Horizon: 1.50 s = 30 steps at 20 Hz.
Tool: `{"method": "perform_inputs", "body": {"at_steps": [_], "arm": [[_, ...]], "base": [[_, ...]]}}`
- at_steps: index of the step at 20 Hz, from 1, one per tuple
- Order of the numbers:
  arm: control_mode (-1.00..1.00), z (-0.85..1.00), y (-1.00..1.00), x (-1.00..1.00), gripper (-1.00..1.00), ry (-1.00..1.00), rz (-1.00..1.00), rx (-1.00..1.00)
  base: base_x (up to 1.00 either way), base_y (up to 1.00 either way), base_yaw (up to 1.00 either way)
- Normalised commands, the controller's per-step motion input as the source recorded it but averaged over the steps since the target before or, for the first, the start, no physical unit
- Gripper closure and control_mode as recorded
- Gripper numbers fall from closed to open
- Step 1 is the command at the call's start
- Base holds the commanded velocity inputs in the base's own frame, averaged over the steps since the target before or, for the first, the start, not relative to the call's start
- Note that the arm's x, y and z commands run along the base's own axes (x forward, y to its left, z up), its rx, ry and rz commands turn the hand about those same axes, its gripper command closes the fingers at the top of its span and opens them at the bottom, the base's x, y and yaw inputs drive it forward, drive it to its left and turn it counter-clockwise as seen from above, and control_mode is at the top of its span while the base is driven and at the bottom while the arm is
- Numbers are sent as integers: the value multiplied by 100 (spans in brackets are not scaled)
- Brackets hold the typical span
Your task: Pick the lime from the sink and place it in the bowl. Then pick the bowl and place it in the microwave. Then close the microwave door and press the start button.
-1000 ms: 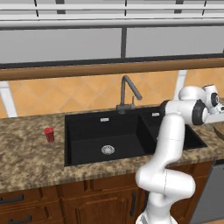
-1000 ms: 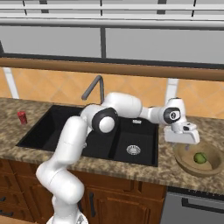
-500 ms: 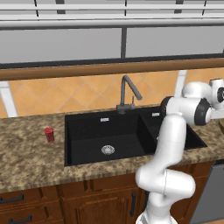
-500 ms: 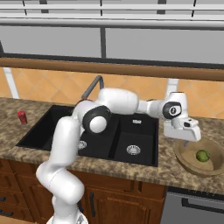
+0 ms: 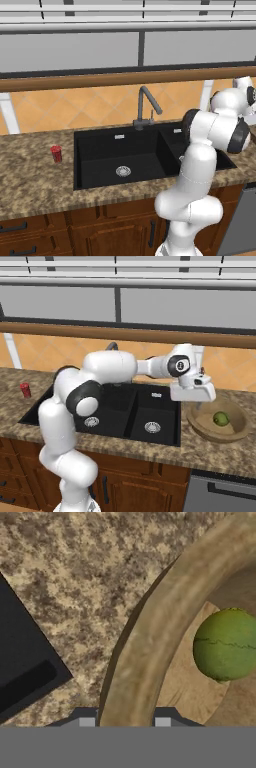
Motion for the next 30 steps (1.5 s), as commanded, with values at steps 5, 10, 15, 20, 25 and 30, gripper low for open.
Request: {"method": "perform_inputs", "body": {"at_steps": [5,10,15,20,25,30], "arm": [[-100,62,79,-40,100,0,22,0],[-100,47,81,-49,100,0,30,0],[-100,44,85,-44,100,0,29,0],[-100,48,88,-31,100,0,25,0],[-100,52,90,-22,100,1,23,0],[-100,9,68,-2,100,0,23,0]], "base": [[0,0,0],[0,0,0],[0,0,0],[0,0,0],[0,0,0],[0,0,0]]}}
